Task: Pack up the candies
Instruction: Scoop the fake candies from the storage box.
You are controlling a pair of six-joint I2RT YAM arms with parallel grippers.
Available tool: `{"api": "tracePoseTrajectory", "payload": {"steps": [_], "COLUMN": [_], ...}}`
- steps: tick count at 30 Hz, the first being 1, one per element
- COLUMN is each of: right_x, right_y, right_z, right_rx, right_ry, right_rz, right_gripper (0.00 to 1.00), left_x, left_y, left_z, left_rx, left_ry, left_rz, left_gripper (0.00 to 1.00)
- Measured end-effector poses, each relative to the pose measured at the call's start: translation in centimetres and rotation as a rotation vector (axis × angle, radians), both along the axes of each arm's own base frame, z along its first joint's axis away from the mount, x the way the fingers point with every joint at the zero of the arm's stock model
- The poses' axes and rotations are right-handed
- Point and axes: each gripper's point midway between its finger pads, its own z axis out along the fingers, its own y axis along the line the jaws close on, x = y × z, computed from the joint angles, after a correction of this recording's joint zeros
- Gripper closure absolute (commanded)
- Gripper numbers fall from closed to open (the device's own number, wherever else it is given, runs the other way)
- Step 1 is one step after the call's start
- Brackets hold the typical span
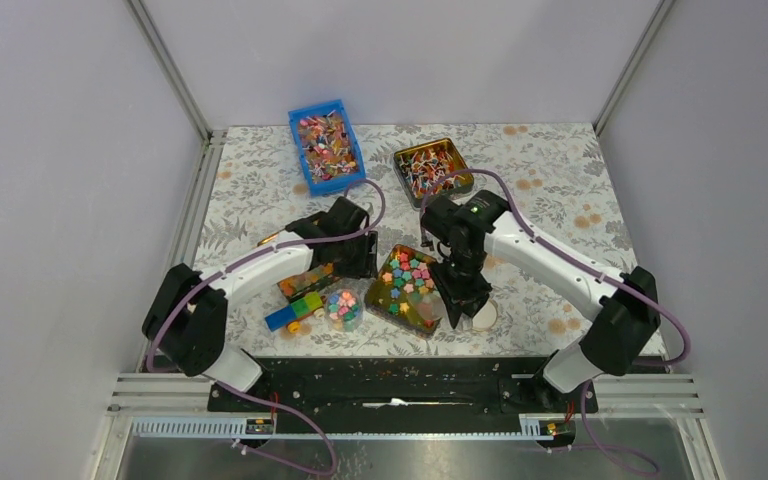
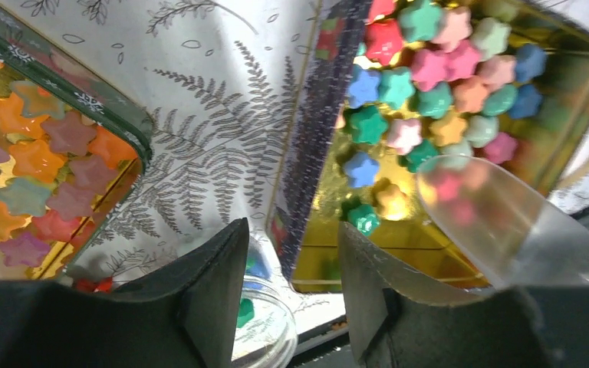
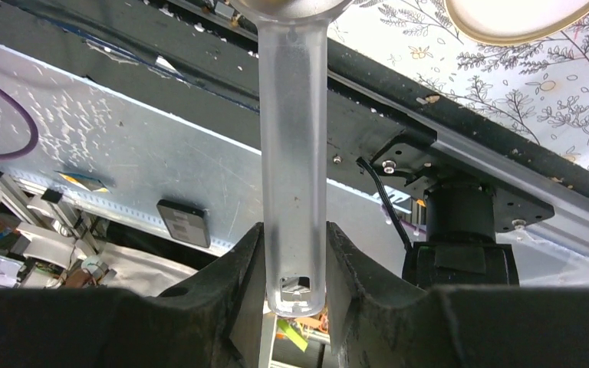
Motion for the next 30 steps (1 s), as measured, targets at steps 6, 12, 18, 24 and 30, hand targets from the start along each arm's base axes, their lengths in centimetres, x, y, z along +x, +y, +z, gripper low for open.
{"api": "tracePoseTrajectory", "payload": {"steps": [6, 12, 18, 24, 30], "right_x": [-0.6, -0.9, 0.0, 0.8, 1.1], "right_y": [-0.3, -0.4, 0.7, 1.8, 2.1], "right_z": [-0.1, -0.6, -1.3, -1.8, -2.1], "right_rx": [-0.041, -0.088, -0.108, -0.117, -0.144], "right_ry": [0.072, 0.133, 0.163, 0.2, 0.232], "right_rz": [0.02, 0.03, 0.029, 0.036, 0.044], "right_gripper": [1.0, 1.0, 1.0, 1.0, 1.0], "left_x": [-0.5, -0.9, -1.1, -1.2, -1.0], "left_y": [0.7, -0.1, -0.5, -0.8, -1.0], "left_z": [-2.8, -3.7, -3.7, -3.6, -3.4], "left_rx": [0.092, 0.119, 0.12, 0.119, 0.118], "left_ry": [0.052, 0.06, 0.058, 0.057, 0.063], "left_rz": [-0.026, -0.064, -0.079, -0.083, -0.074], "left_gripper": [0.64, 0.75, 0.81, 0.84, 0.86]}}
